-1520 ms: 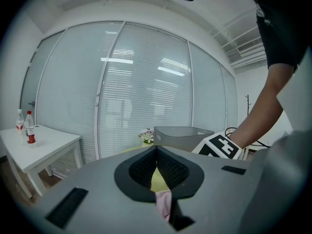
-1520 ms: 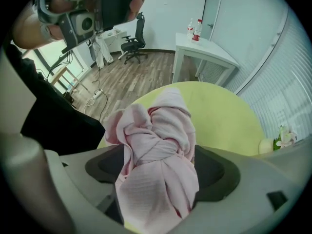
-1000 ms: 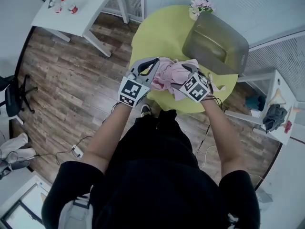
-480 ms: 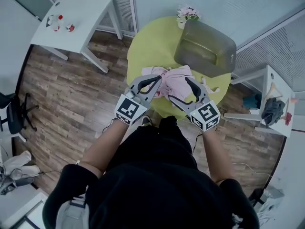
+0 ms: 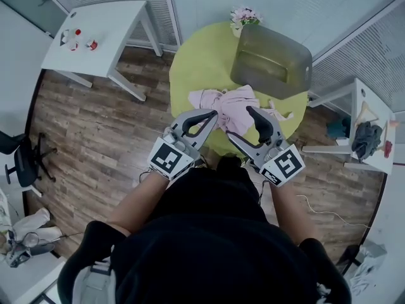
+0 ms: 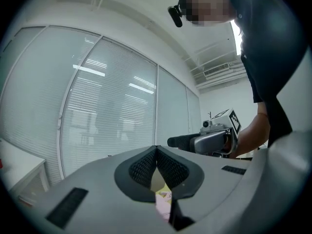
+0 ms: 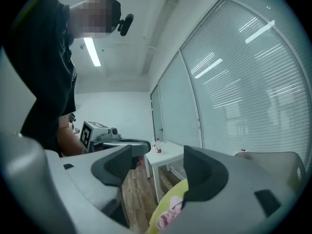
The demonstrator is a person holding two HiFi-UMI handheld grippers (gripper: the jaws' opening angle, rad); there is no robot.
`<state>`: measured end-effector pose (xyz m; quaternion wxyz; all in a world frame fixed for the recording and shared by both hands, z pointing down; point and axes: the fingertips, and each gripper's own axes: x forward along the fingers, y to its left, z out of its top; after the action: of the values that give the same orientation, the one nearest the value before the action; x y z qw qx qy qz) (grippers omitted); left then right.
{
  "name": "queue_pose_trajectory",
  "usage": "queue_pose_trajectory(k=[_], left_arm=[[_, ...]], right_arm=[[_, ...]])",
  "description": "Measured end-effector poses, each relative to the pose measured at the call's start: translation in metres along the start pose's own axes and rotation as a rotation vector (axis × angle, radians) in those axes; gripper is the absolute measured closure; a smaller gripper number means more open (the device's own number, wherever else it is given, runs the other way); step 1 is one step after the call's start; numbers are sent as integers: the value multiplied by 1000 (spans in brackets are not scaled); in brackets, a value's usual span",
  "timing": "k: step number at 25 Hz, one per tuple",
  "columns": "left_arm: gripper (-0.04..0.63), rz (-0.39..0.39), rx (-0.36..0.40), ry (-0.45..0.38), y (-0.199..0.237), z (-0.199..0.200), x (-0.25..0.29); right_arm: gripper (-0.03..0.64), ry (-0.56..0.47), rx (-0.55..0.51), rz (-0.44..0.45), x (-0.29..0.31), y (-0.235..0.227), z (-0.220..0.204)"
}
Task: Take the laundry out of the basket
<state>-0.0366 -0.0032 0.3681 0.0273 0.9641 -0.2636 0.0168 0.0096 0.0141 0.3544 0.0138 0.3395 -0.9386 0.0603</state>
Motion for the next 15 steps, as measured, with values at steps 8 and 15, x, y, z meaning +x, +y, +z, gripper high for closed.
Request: queue_pose_trajectory(k=[8,15], left_arm=[[586,-34,-21,-36,-18,18,1],[586,-49,10,-44,-21,19,4]], right_arm=[[583,-45,-65,-81,-9,1,13],[594,-62,-106,-98,-17,1,15]])
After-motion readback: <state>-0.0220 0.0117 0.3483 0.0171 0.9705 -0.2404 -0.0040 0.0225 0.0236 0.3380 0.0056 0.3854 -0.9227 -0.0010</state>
